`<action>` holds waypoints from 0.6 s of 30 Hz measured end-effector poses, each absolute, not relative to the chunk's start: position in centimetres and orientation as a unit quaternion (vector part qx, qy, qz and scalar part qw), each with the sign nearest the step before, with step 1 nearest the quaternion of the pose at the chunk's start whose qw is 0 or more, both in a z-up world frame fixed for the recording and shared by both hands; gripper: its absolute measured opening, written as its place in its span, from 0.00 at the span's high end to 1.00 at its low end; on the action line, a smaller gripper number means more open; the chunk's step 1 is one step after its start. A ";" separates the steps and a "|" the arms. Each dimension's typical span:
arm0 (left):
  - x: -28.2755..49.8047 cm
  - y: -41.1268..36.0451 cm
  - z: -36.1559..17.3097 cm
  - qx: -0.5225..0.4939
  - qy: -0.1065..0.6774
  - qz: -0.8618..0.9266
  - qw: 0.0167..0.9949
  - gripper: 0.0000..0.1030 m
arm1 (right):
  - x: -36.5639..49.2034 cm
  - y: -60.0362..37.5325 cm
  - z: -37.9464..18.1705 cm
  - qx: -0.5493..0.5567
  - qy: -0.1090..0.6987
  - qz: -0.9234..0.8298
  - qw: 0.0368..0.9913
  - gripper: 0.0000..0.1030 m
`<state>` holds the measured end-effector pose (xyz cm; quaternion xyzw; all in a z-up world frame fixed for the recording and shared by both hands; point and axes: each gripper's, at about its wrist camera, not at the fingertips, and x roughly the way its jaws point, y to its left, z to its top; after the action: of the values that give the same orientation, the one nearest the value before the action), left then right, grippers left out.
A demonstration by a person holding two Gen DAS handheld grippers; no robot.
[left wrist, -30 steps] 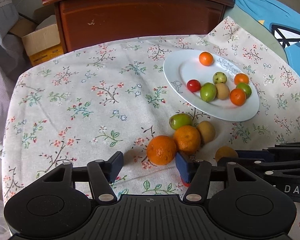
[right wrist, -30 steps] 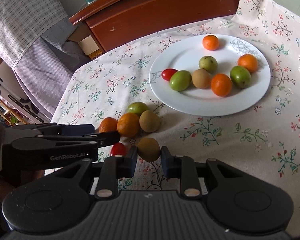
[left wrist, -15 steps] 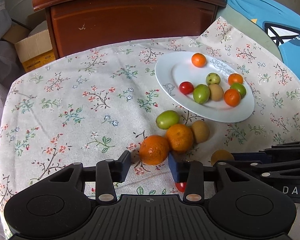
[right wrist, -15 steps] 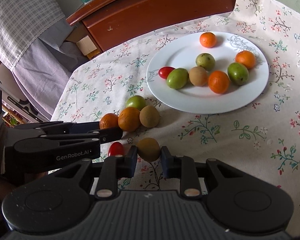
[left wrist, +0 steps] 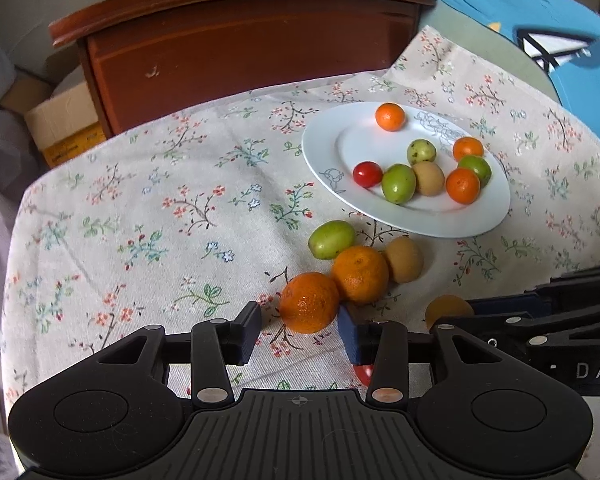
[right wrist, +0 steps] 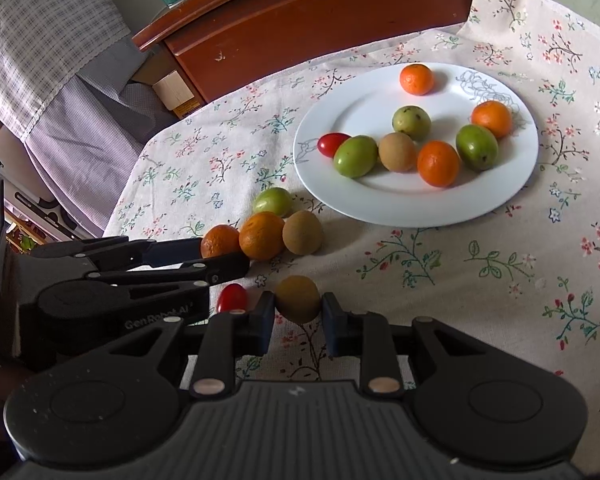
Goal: Organize fruits
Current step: 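Grasp an orange with the left gripper while the right grasps a brown kiwi, then lift the orange and kiwi and carry both over the white plate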
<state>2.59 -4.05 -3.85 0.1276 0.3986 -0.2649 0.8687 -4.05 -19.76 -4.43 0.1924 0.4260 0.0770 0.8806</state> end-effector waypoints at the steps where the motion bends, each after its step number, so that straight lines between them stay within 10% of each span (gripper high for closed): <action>1: 2.5 -4.1 -3.9 0.130 0.396 -0.266 0.869 0.66 | -4.0 -19.8 -4.4 0.192 0.426 0.077 0.881 0.75; 18: 2.2 -3.4 -2.1 0.093 0.386 -0.265 0.879 0.73 | -4.0 -20.3 -3.1 0.206 0.403 0.082 0.888 0.75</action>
<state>2.18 -3.40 -2.07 0.0934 0.3863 -0.2650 0.8785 -4.03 -20.27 -3.09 0.2063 0.4032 0.0817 0.8878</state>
